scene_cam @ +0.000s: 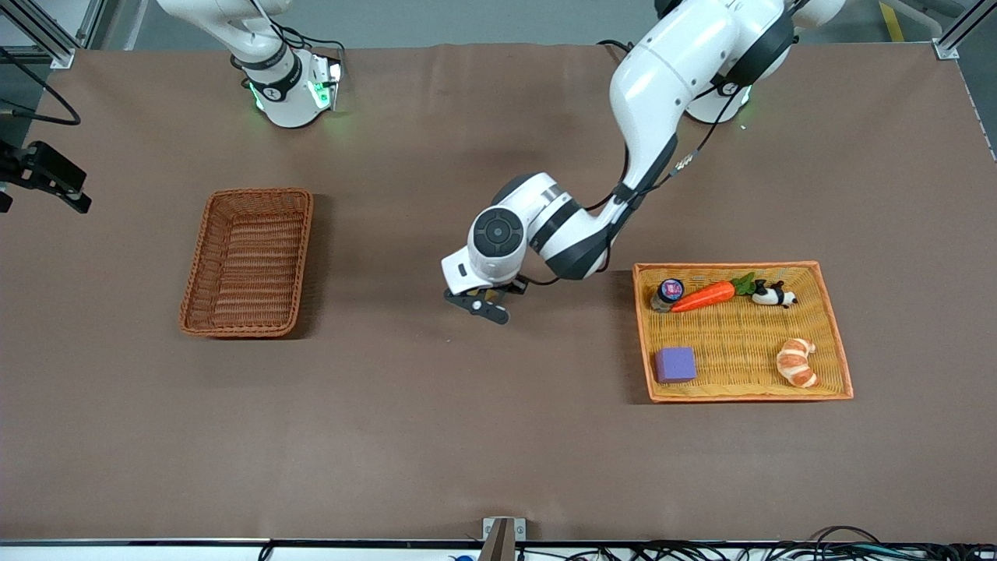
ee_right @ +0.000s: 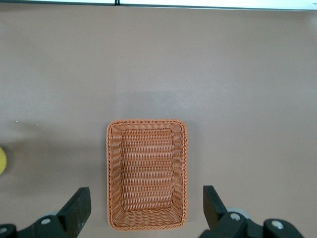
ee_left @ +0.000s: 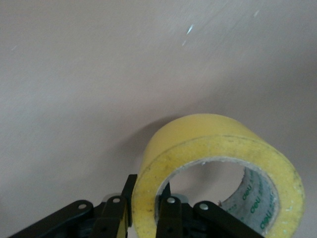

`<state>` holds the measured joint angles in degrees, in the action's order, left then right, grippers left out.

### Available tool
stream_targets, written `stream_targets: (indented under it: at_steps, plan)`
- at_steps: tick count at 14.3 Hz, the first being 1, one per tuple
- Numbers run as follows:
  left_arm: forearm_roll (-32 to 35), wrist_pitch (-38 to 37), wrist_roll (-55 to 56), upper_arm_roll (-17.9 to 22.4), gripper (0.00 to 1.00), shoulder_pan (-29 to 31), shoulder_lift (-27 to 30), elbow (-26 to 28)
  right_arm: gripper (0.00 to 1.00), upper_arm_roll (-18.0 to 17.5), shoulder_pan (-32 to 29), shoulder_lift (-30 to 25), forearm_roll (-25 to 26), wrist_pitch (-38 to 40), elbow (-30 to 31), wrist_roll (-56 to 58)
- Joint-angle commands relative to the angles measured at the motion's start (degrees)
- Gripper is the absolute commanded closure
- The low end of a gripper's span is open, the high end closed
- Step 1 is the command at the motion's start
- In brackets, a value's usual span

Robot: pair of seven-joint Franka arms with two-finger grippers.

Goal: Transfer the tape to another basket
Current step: 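Lift the tape roll and carry it toward the wicker basket, then set the tape down while the right gripper reaches to grasp it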

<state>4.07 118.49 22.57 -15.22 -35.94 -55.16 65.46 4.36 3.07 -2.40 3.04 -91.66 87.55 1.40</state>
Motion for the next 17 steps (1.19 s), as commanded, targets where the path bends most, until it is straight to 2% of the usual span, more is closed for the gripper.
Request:
stream_targets:
  at_steps: [1,2,4,5,6,8,10,14,15,17]
  plan:
    - [0.15,1.72,-0.78,0.54,0.93,-2.64,-6.27,-9.03,0.0,-0.4,-2.01,0.38,-1.37,0.69,-1.32,-0.34]
    - [0.07,4.88,-0.86,0.11,0.89,-2.73,-7.5,-9.03,0.0,-0.49,-1.93,0.38,-1.46,0.26,-1.41,-0.26]
    - [-1.59,8.07,-0.78,-0.07,0.66,-2.64,-7.34,-8.86,0.0,-0.49,-1.93,0.64,-1.63,0.35,-1.85,-0.43]
    - [-2.39,8.16,-0.78,0.19,0.29,-2.9,-7.16,-8.68,0.0,-0.75,-1.15,0.9,-1.72,0.87,-1.77,-0.69]
    - [-2.4,8.25,-0.86,0.45,0.01,-2.91,-7.16,-8.51,0.0,-0.67,0.16,2.3,-1.72,1.05,-1.68,-0.87]
    - [-2.57,4.59,-0.78,0.37,0.0,-2.47,-4.98,-7.98,0.0,-1.19,0.44,5.2,-1.81,0.09,-1.41,-0.87]
    - [-2.66,-2.62,-0.78,0.37,0.0,-1.59,-1.37,-7.71,0.0,-5.56,-1.39,7.31,-1.81,-1.49,-0.45,-1.05]
    - [-2.75,-11.16,-0.86,0.28,0.0,4.37,7.76,-4.82,0.0,-6.12,3.59,14.25,-1.72,-10.0,4.64,-2.71]
    - [-2.75,-11.7,-1.13,0.28,0.0,6.39,9.96,-3.42,0.0,-6.12,5.95,14.88,-1.72,-13.68,7.26,-4.8]
    - [-2.74,-11.7,-3.22,0.19,0.0,11.13,16.71,3.24,0.0,-6.38,9.82,16.28,-1.64,-23.33,13.32,-13.74]
